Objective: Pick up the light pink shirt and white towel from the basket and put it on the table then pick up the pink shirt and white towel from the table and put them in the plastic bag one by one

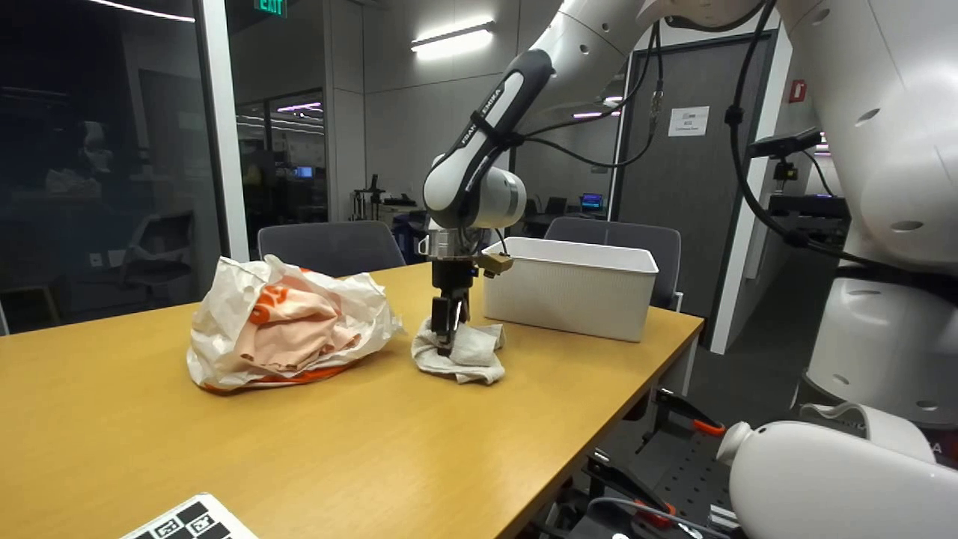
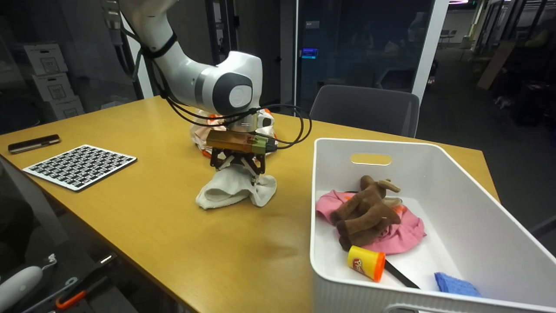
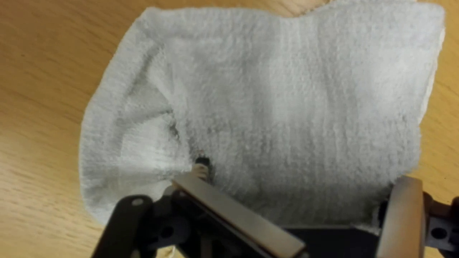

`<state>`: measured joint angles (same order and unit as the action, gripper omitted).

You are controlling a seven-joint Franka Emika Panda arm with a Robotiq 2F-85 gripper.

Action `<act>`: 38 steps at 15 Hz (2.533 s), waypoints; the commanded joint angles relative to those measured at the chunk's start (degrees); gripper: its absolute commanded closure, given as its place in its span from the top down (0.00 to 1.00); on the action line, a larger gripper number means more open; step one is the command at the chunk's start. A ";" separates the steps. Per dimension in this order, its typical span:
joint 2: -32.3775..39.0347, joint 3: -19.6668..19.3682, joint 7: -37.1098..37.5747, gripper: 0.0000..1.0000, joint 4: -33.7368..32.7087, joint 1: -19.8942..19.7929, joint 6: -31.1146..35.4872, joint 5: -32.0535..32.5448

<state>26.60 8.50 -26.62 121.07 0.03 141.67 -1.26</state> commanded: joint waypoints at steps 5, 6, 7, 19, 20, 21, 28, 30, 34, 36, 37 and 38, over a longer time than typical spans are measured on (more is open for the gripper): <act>2.21 0.88 -4.48 0.68 -3.41 -3.00 -4.80 -0.21; 2.21 0.78 -4.40 0.58 -3.70 -3.06 -5.32 -0.25; 2.22 0.87 -4.66 0.51 -3.99 -3.29 -5.75 -0.51; -7.09 -0.76 1.64 0.09 -4.57 0.33 -4.15 4.31; -8.70 -1.22 2.92 0.09 -4.61 1.45 -3.02 6.72; -10.18 -1.68 4.60 0.09 -4.71 2.67 -2.64 9.30; -13.70 -2.18 13.05 0.09 -7.56 8.89 4.61 28.35; -12.59 -2.02 14.53 0.09 -9.25 10.01 6.54 30.91; -11.19 -1.88 16.51 0.09 -12.02 12.57 7.56 34.43; -11.14 -2.36 19.37 0.09 -13.62 14.52 6.73 38.83; -11.10 -2.47 20.97 0.09 -14.32 15.27 6.57 41.15; -10.94 -2.36 22.04 0.09 -15.00 15.82 6.41 43.12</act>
<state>14.82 7.21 -8.41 109.52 13.38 148.33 36.36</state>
